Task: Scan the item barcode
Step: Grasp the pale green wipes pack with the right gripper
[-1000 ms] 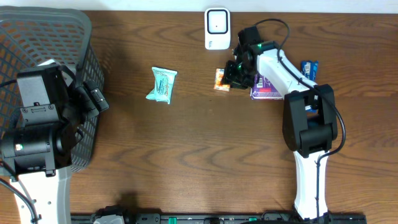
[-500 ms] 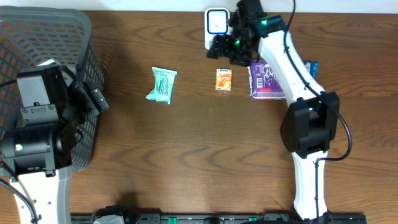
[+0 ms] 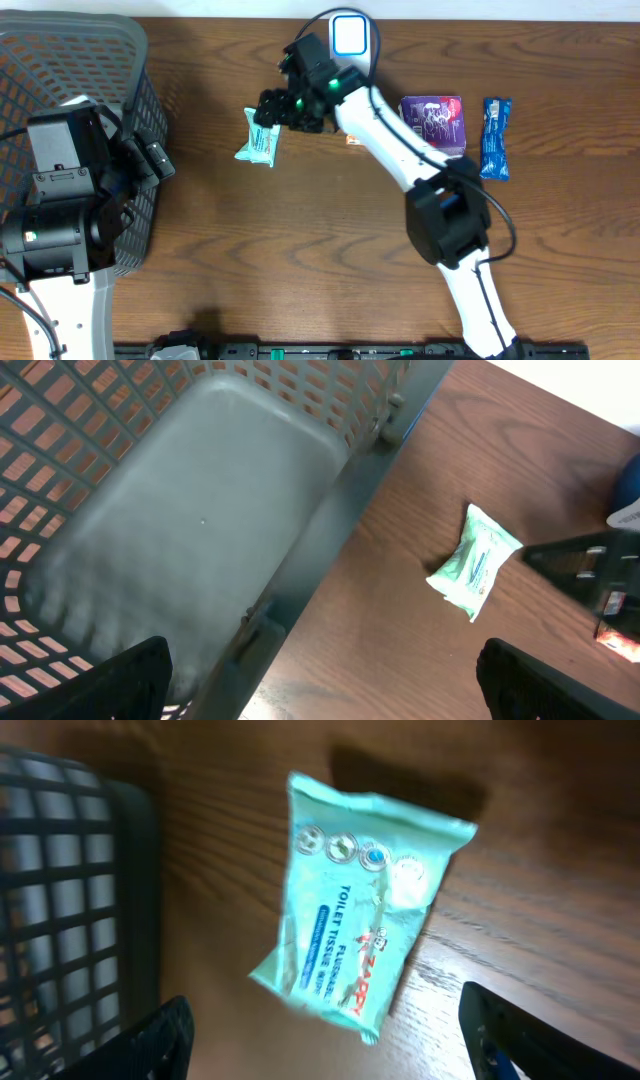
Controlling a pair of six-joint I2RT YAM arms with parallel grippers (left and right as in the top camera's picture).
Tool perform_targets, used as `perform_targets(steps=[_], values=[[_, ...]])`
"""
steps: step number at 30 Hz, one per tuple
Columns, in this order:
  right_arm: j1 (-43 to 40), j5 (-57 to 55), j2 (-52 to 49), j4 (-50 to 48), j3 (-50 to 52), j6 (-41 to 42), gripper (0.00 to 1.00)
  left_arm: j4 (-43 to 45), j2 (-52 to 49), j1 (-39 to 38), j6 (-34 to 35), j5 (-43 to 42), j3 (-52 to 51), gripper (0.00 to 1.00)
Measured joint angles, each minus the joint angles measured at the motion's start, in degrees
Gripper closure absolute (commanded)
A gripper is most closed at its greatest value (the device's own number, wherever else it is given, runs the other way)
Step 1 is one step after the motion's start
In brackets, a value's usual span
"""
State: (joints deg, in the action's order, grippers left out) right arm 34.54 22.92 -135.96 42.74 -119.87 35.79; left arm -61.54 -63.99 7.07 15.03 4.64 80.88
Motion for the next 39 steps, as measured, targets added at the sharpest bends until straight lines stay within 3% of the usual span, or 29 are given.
perform_targets(steps=[7, 12, 20, 21, 24, 26, 33, 39], values=[[1.27, -2.34, -5.84, 0.15, 0.52, 4.17, 0.24, -0.02, 0.00, 0.00, 0.02, 0.00, 0.00, 0.02], [1.22, -2.73, -6.32, 0.00, 0.46, 5.14, 0.31, -0.02, 0.00, 0.00, 0.02, 0.02, 0.00, 0.02], [1.27, 0.04, -7.91, -4.52, -0.20, 5.55, 0.33, 0.00, 0.00, 0.00, 0.02, 0.02, 0.00, 0.02], [1.31, 0.44, -8.04, -5.01, -0.28, 5.62, 0.37, -0.02, 0.00, 0.00, 0.02, 0.02, 0.00, 0.02], [1.44, 0.92, -8.59, -5.99, -0.28, 5.66, 0.65, -0.02, 0.00, 0.00, 0.02, 0.02, 0.00, 0.02], [1.55, 1.49, -9.05, -6.40, -0.28, 5.81, 0.96, 0.00, 0.00, 0.00, 0.02, 0.02, 0.00, 0.02], [1.60, 2.23, -9.16, -6.12, -1.11, 4.09, 0.99, -0.02, 0.00, 0.00, 0.02, 0.00, 0.00, 0.02], [0.48, -0.42, -8.85, 0.59, -3.58, -4.31, 0.99, 0.00, 0.00, 0.00, 0.02, 0.02, 0.00, 0.02]])
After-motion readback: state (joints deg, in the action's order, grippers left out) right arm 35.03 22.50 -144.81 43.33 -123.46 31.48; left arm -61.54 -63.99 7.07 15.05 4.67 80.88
